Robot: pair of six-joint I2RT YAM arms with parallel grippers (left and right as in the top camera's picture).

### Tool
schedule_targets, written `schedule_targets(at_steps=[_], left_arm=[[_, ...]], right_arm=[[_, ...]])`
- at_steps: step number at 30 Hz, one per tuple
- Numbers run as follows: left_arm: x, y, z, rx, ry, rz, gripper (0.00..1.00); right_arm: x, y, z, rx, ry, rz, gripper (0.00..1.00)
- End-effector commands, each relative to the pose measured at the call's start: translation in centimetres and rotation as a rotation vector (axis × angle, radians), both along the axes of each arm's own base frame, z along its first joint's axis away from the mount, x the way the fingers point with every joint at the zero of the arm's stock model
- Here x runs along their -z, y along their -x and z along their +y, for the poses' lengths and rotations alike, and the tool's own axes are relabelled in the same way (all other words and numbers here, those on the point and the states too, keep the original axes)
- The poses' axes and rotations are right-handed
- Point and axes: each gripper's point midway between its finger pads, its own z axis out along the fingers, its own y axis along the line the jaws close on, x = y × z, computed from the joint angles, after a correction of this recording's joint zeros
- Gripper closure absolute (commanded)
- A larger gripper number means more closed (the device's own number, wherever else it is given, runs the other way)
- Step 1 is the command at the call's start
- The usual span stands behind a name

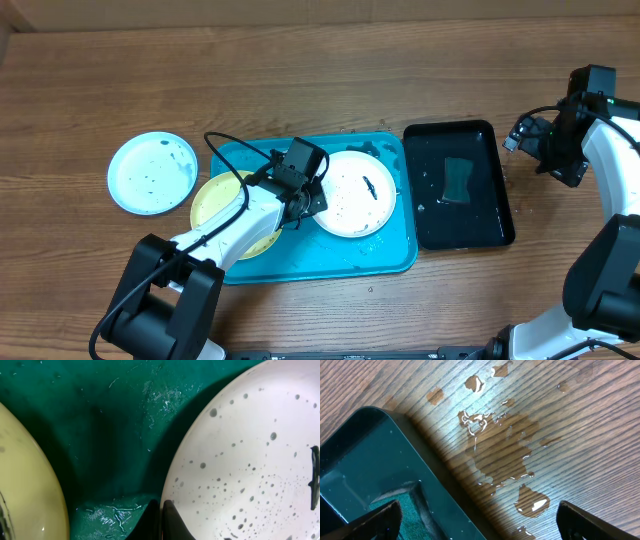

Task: Clean dirty plates on tray and stack at the side
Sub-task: 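Slide the white plate toward the tray center with the left gripper, then lower the right gripper into the black tray and grasp the green sponge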

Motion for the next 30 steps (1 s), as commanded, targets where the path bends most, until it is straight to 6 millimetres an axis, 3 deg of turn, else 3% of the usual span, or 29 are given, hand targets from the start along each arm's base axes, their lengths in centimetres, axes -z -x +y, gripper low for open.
schedule_targets(at_steps=[1, 15, 21, 24, 25, 30], left_arm=[[-0.4, -1.2, 0.5, -0.003, -0.039, -0.046, 0.95], [-0.1, -3.0, 1.0, 0.030, 0.000, -0.076, 0.95], [0.4, -3.2, 1.0, 0.029, 0.004, -0.069, 0.95], [0.8, -3.1, 0.9, 0.031, 0.006, -0.058, 0.95], [0.9, -3.1, 1.0, 0.030, 0.007, -0.056, 0.95], [1.0, -3.2, 1.1, 0.024, 0.017, -0.051, 0.95]], right_arm=[[-0.7, -0.5, 0.1, 0.000, 0.000, -0.025, 0.00], [-0.8, -0.6, 0.4, -0.003, -0.017, -0.031, 0.00], [-1.8, -1.3, 5.4, -0.115, -0.294, -0.095, 0.00], [-2.6, -0.8, 8.4, -0.278, -0.404, -0.122, 0.26], [-2.4, -0.4, 8.8, -0.303, -0.393, -0.104, 0.30], [-0.7, 2.2, 9.6, -0.374, -0.220, 0.066, 0.31]])
